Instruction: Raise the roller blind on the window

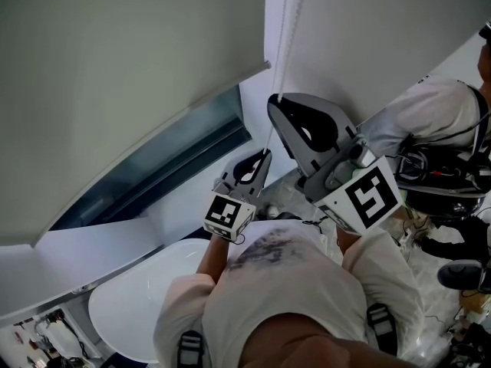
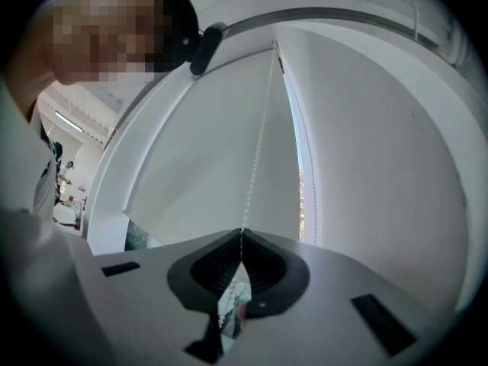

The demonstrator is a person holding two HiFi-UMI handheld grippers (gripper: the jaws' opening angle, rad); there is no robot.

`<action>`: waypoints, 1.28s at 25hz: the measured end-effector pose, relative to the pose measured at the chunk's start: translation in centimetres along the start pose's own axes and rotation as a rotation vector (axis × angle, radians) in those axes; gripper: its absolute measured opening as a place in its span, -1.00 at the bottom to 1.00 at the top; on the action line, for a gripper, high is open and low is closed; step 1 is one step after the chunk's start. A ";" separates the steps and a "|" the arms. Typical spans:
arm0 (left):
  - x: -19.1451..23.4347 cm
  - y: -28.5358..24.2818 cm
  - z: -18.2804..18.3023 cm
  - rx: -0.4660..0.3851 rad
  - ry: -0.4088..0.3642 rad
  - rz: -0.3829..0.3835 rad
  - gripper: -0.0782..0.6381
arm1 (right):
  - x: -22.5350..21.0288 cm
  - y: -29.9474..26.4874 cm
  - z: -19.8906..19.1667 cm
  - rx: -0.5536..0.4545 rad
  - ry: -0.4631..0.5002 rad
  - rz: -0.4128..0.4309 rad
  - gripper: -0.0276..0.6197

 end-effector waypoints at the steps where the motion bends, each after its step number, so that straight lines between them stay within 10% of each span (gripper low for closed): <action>1: 0.2 -0.1 -0.2 0.002 0.001 0.001 -0.74 | 0.1 -0.2 -0.2 -0.001 0.010 -0.012 -0.72; 32: 1.9 -2.4 -9.5 0.103 0.029 0.010 -0.74 | 2.9 -2.0 -8.2 0.080 0.027 -0.071 -0.72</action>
Point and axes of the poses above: the fingertips, and each gripper's own axes: y backward along the fingers, x to its left, z out of its top, the point moved 8 cm from there along y, backward along the fingers, and after that the axes turned 15 degrees about x, right-handed, at the moved point
